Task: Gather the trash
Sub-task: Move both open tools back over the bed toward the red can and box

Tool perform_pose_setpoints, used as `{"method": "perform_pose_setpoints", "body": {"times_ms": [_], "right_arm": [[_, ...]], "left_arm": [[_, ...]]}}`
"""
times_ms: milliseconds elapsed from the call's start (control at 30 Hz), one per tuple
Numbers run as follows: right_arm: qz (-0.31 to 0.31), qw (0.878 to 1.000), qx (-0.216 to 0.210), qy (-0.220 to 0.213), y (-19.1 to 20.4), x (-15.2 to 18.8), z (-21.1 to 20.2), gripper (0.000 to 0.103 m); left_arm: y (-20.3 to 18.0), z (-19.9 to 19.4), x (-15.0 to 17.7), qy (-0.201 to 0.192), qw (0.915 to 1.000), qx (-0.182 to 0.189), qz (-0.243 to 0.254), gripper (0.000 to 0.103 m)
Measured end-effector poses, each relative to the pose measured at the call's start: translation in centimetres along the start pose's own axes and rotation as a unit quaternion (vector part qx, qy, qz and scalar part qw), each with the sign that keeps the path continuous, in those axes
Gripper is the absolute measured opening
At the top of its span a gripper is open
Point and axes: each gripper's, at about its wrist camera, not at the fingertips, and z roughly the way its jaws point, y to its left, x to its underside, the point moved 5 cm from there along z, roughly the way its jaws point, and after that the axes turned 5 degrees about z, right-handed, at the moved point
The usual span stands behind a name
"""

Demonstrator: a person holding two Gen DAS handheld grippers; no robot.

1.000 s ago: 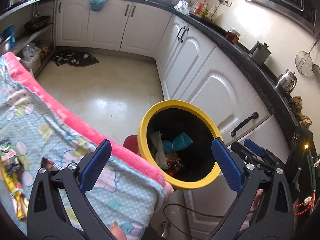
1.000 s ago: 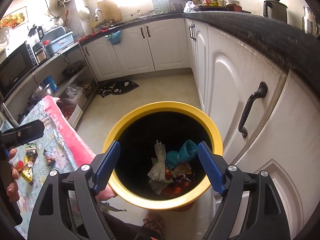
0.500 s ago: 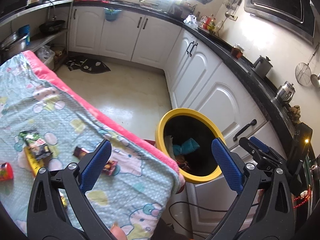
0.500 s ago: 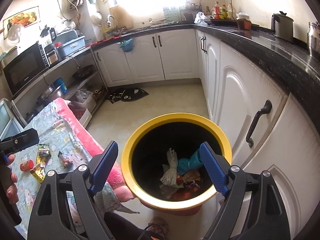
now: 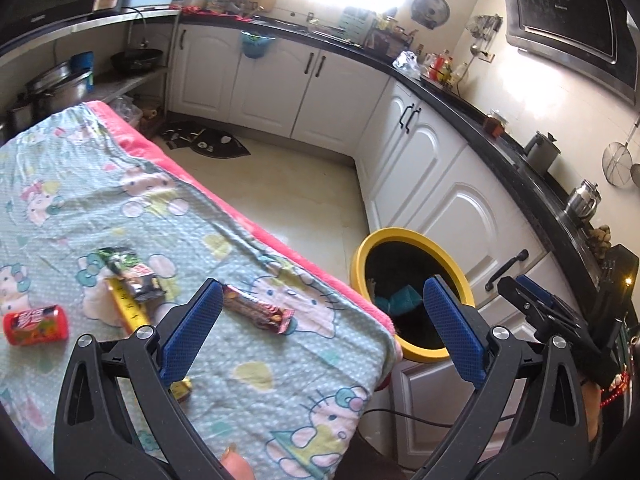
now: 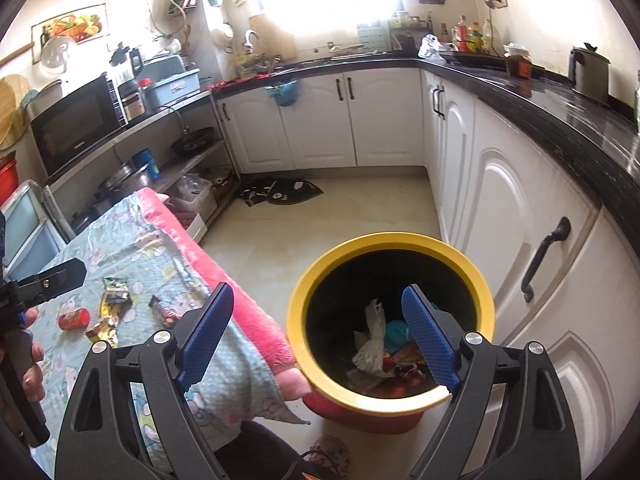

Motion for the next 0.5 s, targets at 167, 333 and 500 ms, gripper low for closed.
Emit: {"method": "perform_pose_setpoints", "body": {"times_ms": [167,333,500], "right_arm": [[-0.014,1.000,-0.016,-0.001,2.2,0.2,-0.3,0.084],[-0.030,0.999,-0.037,0.003,4.6,0.7,-0.3,0.084],[-0.050,0.997,-0.062,0.013,7.7,1.3,0.1,0.084]], "left_arm": [[1.4,-1.1,0.5,-0.004,0.9999,-0.012,-0.010,0.092],[3.1,-2.3,1.2,-0.009,0.9992,-0.035,-0.017,0.092],[5.0,-3.6,1.8,-0.014,0.9977,-0.062,-0.022,0.092]]}}
